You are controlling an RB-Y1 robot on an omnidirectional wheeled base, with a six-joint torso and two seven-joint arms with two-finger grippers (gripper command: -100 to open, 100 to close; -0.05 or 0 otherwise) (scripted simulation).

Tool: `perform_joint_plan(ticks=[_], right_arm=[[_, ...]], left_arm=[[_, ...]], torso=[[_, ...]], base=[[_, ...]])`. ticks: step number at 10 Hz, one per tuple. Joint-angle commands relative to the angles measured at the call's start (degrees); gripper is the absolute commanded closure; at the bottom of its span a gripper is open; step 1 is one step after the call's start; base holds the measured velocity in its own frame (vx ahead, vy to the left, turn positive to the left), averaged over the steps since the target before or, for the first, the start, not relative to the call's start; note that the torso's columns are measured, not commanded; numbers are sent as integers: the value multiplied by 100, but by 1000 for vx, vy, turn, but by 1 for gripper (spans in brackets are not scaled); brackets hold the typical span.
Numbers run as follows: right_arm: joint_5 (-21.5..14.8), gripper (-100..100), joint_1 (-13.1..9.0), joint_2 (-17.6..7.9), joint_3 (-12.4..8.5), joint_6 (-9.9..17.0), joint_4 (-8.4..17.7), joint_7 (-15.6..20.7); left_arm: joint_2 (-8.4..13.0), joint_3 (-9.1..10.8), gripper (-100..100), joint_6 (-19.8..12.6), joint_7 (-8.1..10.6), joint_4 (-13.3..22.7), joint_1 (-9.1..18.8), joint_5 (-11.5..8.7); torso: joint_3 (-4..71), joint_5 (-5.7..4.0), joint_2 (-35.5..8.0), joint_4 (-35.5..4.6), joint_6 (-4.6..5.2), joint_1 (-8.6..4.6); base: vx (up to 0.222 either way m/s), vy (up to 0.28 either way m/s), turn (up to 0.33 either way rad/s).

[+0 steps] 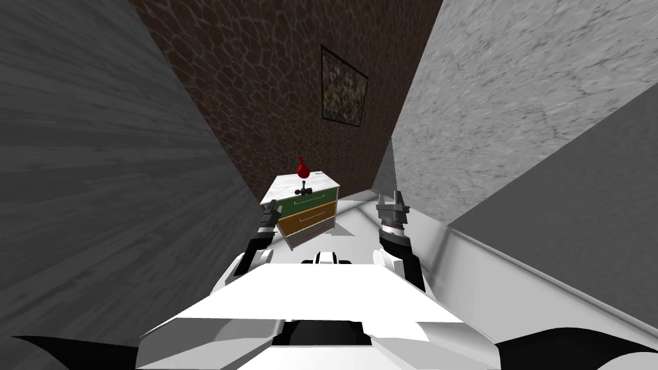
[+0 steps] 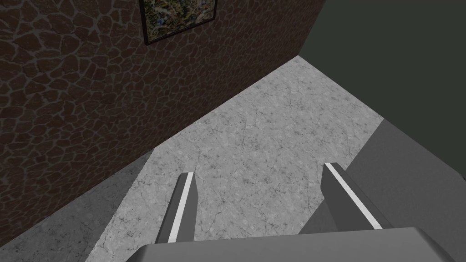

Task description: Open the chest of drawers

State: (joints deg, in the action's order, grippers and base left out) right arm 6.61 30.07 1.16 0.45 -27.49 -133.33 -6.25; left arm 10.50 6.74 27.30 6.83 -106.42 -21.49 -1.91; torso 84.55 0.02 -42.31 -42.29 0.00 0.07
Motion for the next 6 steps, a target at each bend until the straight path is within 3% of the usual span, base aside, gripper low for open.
perform_joint_plan(ticks=[1,6], right_arm=[[0,0,0,0,0,0,0,0],[0,0,0,0,0,0,0,0]], left_arm=[[-29,79,-100,72,23,361,124,-106],[-183,230,-100,245,56,1135,387,-315]], torso=[[1,0,2,0,0,-1],[-3,-1,-4,-2,0,-6]], base=[[106,-93,52],[84,-108,61]])
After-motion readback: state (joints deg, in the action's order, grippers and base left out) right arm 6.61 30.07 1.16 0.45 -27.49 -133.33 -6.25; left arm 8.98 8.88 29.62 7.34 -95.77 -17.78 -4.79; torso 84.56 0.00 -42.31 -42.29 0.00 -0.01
